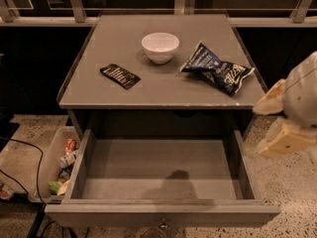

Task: Close top drawer

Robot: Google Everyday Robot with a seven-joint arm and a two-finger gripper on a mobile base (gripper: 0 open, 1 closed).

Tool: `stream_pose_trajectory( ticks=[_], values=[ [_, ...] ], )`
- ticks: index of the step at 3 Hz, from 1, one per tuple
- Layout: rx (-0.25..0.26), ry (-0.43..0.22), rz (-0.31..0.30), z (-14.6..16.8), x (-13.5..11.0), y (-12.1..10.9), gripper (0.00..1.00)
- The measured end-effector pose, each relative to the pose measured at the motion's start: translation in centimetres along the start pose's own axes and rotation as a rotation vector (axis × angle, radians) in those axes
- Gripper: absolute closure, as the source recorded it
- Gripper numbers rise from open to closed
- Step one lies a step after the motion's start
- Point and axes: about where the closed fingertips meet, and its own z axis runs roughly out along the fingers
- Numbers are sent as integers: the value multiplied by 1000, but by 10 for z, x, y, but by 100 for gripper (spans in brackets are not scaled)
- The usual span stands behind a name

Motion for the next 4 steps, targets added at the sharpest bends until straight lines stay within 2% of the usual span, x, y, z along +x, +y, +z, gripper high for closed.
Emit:
stream_pose_trajectory(
  ticks=[1,2,3,4],
  values=[
    [-84,-30,18,37,16,44,65],
    [-105,-28,22,43,19,52,88],
    [-103,-29,22,43,18,51,100],
    [-106,-42,49,57,23,63,100]
  ],
)
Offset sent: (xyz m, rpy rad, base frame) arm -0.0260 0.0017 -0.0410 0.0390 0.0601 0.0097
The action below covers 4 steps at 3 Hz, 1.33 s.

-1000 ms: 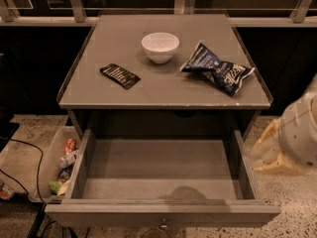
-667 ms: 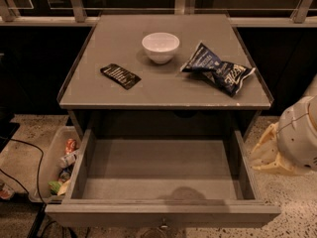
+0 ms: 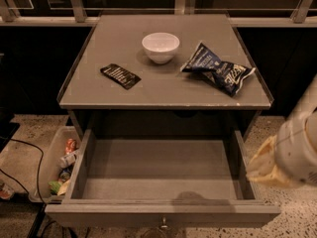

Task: Close top drawer

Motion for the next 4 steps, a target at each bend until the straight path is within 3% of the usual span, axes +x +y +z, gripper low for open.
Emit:
stream_pose_trajectory(
  ticks=[1,2,3,4],
  values=[
    [-27,-65,82,53,19,31,100],
    [-59,-120,123,86,30,65,100],
    [-113,-158,117,112,33,102,100],
    [-113,-158,117,112,33,102,100]
  ],
)
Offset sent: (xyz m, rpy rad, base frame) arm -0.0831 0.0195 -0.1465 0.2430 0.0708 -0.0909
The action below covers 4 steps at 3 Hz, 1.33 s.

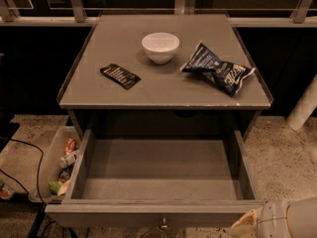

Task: Close top drawer

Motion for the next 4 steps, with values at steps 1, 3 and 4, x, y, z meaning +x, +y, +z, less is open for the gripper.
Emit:
stream_pose_trajectory(
  ticks=[1,3,4],
  values=[
    [-11,13,15,26,3,-1,100],
    [46,-4,46,85,15,-27,100],
    [94,-22,49,102,18,-47,100]
  ],
)
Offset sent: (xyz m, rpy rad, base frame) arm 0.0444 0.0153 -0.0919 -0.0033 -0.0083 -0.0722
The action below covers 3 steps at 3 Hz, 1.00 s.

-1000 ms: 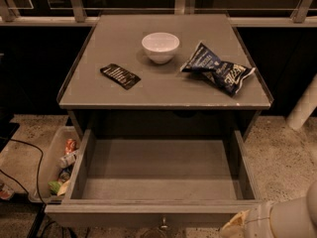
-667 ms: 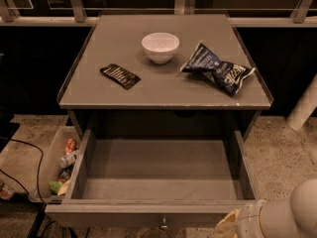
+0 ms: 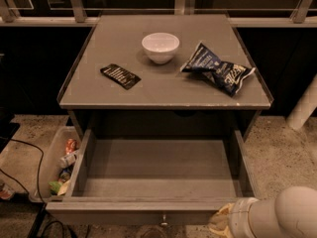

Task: Close top drawer

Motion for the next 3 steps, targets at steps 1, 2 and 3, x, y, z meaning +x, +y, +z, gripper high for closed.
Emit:
stream_pose_trajectory(
  ticks=[1,2,3],
  values=[
    [0,0,0,0,0,0,82],
    [0,0,0,0,0,0,57],
    [0,0,0,0,0,0,35]
  ],
)
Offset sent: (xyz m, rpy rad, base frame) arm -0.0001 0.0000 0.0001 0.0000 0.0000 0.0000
